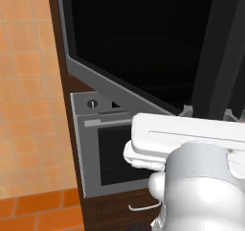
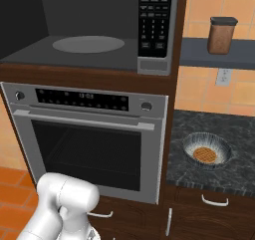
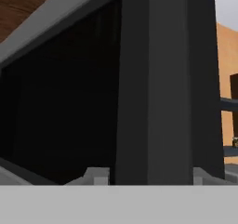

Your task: Open the microwave, place the bowl with waffle inside the microwave, then close the microwave door and turn it on.

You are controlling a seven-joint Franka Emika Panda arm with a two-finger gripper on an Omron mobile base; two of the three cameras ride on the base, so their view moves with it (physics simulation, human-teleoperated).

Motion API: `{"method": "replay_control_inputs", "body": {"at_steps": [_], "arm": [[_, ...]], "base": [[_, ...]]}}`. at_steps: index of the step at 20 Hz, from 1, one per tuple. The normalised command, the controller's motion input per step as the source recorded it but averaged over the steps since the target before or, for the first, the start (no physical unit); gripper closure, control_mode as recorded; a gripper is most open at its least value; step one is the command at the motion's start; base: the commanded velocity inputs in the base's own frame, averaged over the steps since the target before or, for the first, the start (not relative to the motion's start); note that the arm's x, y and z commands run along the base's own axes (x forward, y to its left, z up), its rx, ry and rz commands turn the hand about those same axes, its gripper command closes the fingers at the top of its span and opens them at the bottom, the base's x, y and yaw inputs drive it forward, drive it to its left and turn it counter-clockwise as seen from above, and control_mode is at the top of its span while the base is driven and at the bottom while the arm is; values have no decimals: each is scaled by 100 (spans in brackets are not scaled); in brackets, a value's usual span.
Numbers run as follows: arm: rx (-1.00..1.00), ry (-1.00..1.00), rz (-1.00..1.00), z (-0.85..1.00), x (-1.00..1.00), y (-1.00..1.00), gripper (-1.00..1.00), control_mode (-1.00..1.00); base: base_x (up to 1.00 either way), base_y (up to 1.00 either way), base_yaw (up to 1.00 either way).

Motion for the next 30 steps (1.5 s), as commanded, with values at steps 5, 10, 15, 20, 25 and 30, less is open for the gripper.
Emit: {"method": "replay_control_inputs", "body": {"at_steps": [5,10,15,20,25,30], "arm": [[4,-1,0,0,-25,-5,-100,-100],[7,-12,0,0,-83,-45,-100,-100],[16,-2,0,1,-12,-94,-100,-100],[40,1,1,-1,25,-100,-100,-100],[55,2,0,-15,31,-100,-100,-100],[60,14,0,-37,64,-100,-100,-100]], "base": [[0,0,0],[0,0,0],[0,0,0],[0,0,0],[0,0,0],[0,0,0]]}}
